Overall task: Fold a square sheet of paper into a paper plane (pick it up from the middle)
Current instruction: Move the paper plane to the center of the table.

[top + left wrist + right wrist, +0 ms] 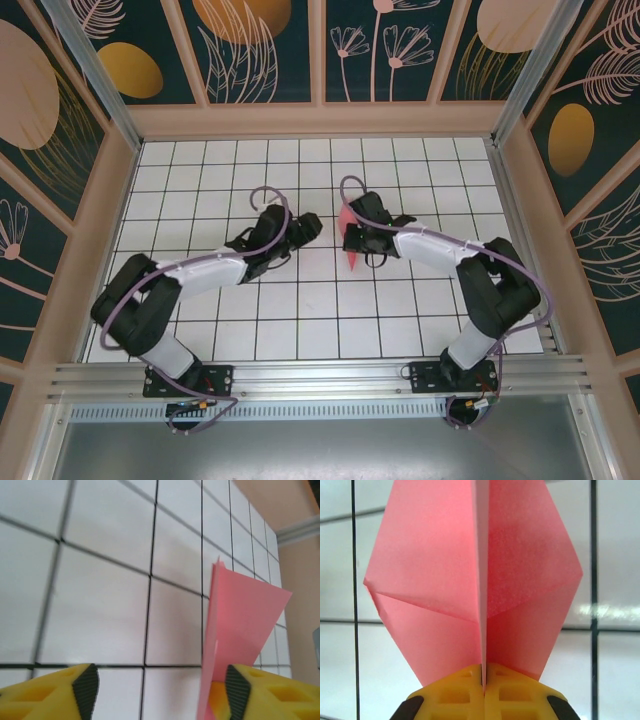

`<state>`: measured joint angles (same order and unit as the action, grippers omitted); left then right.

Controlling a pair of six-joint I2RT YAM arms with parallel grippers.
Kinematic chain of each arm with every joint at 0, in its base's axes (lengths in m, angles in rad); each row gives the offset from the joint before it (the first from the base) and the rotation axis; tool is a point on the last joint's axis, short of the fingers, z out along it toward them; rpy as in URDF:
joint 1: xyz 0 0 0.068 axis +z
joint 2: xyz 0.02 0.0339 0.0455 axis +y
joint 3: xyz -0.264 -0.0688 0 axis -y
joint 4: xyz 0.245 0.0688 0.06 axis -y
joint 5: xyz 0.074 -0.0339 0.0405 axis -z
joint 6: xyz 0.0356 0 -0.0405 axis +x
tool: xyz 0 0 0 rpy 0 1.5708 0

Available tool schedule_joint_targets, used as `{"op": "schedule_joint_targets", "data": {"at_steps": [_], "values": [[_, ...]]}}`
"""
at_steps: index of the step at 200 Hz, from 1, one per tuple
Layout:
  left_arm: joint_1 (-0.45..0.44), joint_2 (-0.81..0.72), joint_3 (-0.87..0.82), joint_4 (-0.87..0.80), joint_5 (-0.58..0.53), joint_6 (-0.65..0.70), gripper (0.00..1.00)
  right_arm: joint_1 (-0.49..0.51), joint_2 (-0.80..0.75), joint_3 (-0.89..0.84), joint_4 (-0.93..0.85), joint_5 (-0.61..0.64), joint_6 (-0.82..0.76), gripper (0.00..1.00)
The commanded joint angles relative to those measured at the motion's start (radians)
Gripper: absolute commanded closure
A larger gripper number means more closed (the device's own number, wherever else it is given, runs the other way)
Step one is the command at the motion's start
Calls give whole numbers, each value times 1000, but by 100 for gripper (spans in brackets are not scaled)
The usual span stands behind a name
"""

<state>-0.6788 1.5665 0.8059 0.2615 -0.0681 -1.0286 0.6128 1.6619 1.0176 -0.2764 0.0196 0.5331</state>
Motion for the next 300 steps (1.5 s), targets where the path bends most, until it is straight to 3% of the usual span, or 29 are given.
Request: {"op": "schedule_joint_targets", "data": {"at_steps": [1, 50, 112, 173, 257, 300], "values": [[13, -72, -13, -175, -153, 49, 22, -50, 76, 89, -83, 46, -79, 95], [17, -151, -70, -227, -225, 56, 12, -119, 259, 307, -136, 71, -146, 94], [16, -155, -76, -248, -243, 68, 9, -143, 432, 503, -236, 108, -157, 90], [16, -139, -73, -251, -234, 69, 7, -141, 477, 524, -232, 109, -143, 81], [16, -138, -49, -288, -271, 74, 6, -140, 485, 487, -216, 85, -113, 81], [39, -142, 64, -359, -373, 157, 2, -134, 358, 590, -254, 79, -120, 56]]}}
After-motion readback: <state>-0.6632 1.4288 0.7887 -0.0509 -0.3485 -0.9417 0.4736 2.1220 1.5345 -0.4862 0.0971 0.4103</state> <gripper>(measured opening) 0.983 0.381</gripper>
